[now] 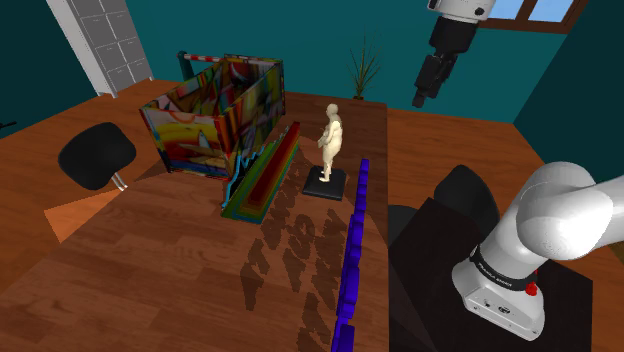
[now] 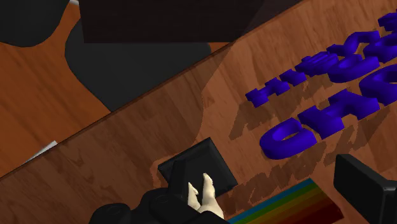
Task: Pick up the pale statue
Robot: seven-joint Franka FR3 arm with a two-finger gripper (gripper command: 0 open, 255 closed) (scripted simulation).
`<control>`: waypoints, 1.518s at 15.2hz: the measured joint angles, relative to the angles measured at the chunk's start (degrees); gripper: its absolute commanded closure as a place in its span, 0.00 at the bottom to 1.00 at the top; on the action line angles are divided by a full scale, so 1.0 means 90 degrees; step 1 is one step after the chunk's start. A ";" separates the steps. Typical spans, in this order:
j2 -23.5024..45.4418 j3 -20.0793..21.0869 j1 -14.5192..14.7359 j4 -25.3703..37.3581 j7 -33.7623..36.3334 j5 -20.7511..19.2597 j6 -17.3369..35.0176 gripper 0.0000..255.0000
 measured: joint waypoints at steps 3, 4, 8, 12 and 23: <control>0.0240 0.0024 -0.0008 0.0034 0.0034 -0.0010 0.0205 0.00; 0.0433 0.0035 -0.0014 0.0120 0.0054 -0.0020 0.0314 0.00; 0.1365 0.0113 -0.0032 0.0506 0.0185 -0.0051 0.0864 0.00; 0.2340 0.0199 -0.0047 0.1070 0.0360 -0.0101 0.1284 0.00; 0.4855 0.0269 -0.0105 0.2924 0.0738 -0.0344 0.1948 0.00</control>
